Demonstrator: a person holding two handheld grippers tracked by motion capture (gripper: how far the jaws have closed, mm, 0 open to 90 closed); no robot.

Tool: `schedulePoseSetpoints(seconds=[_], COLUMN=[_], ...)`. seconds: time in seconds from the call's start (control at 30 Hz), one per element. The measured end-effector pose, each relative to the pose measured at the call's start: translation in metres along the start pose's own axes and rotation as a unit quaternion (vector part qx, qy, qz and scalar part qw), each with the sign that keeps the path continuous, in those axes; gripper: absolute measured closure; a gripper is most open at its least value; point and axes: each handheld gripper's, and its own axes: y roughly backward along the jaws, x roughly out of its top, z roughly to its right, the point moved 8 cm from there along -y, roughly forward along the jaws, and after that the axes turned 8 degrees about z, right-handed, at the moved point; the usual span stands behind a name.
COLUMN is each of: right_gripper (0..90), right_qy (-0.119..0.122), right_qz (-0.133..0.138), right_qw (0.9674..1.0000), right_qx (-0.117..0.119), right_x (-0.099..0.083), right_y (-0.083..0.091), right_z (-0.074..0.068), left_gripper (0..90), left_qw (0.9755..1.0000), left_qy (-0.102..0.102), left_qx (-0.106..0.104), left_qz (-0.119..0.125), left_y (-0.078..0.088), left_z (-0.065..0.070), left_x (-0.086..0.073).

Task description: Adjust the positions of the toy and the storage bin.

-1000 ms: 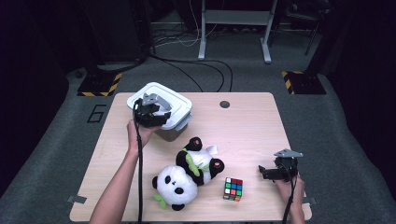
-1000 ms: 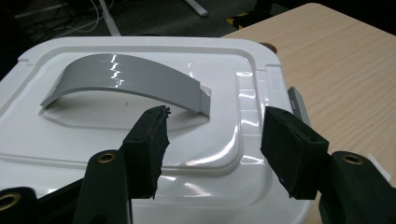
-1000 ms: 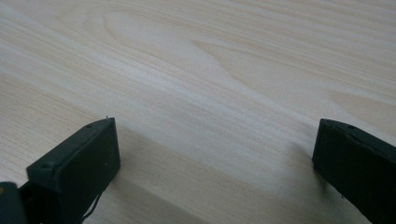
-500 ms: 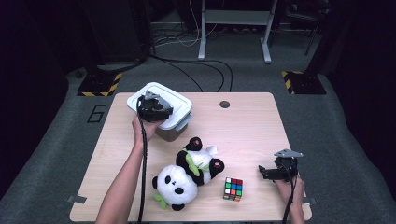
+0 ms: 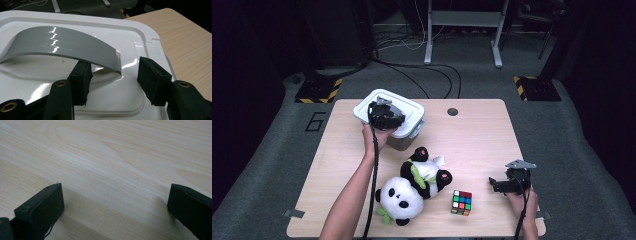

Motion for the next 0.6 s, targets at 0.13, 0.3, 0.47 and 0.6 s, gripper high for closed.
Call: schedulePoseSetpoints(seconds=[0.13,0.3,0.47,0.6], right_gripper=[0.0,0.0,0.0,0.0], right_qy=[0.001,0.001,0.001,0.001], right_qz=[0.000,0.000,0.000,0.000], right_qw=[1.0000,1.0000,1.0000,1.0000], right_qx=[0.000,0.000,0.000,0.000], right_x=[0.000,0.000,0.000,0.000], right_y=[0.000,0.000,0.000,0.000], right_z=[0.000,0.000,0.000,0.000], left_gripper=[44.4,44.2,44.2,44.2], left_qw=[1.0000,0.9999,0.9997,0.9993], left_qy=[-0.003,-0.006,-0.012,-0.020], left_qx=[-0.005,-0.009,-0.018,-0.030], left_qz=[-0.005,-0.005,-0.008,-0.012], left_y=[-0.005,-0.010,-0.015,-0.018], left_z=[0.008,0.016,0.027,0.038], left_x=[0.002,0.004,0.006,0.006])
